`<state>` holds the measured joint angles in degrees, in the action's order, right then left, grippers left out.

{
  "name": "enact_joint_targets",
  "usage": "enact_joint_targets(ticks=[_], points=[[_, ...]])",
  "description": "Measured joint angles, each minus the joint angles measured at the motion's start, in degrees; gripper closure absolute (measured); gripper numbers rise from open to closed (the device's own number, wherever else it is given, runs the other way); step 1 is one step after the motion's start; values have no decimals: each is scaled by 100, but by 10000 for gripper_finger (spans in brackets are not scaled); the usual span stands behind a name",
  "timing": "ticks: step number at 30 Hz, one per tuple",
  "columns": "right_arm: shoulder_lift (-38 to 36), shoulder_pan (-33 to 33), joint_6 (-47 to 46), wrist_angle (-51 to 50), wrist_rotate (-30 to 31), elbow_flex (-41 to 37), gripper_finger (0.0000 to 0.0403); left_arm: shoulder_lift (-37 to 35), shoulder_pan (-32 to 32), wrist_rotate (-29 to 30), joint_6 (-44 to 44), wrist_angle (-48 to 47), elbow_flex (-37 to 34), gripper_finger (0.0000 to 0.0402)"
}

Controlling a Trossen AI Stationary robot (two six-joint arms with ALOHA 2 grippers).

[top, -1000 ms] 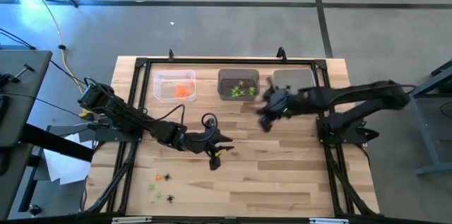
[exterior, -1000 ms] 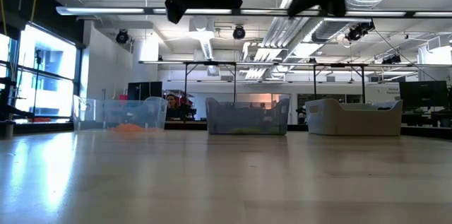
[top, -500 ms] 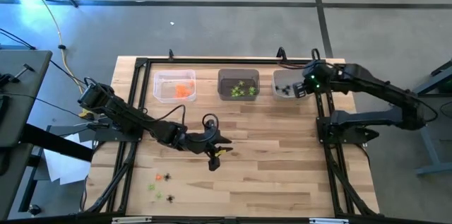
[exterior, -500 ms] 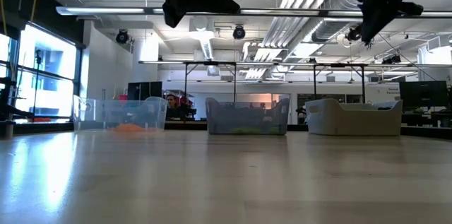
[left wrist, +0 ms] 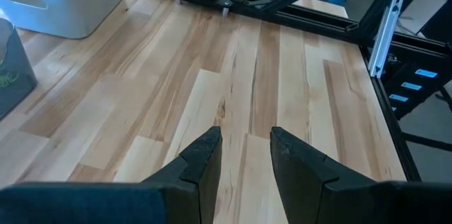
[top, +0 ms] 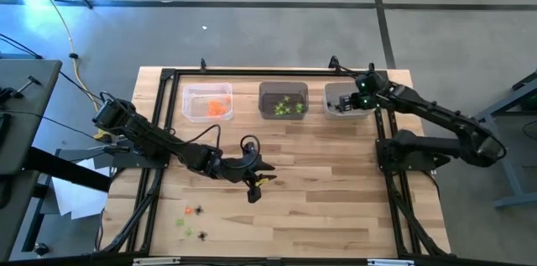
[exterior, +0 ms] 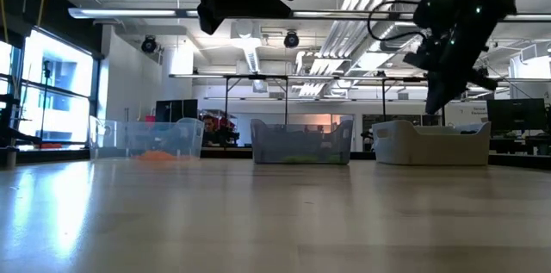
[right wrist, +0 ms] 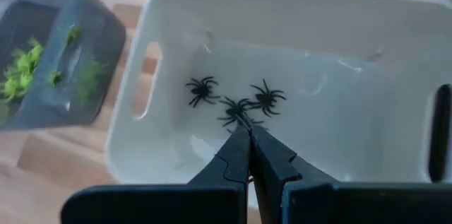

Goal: Sort Halloween decoration
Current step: Put the black spider toy into the white bin

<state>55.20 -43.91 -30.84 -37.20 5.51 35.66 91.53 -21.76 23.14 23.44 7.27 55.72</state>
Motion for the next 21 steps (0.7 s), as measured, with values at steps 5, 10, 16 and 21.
enact_joint_targets(ticks=[5, 10, 16, 21], points=[[2, -450, 34, 621, -306, -483, 403, 0, 0, 64, -34, 2, 0, 293], [2, -535, 125, 613, -321, -659, 403, 0, 7, 214, -160, 2, 0, 293], [2, -522, 134, 825, -458, -660, 393, 0, 68, 311, -160, -1, 0, 293], [2, -522, 135, 950, -605, -660, 347, 0, 81, 315, -160, -68, 0, 293]])
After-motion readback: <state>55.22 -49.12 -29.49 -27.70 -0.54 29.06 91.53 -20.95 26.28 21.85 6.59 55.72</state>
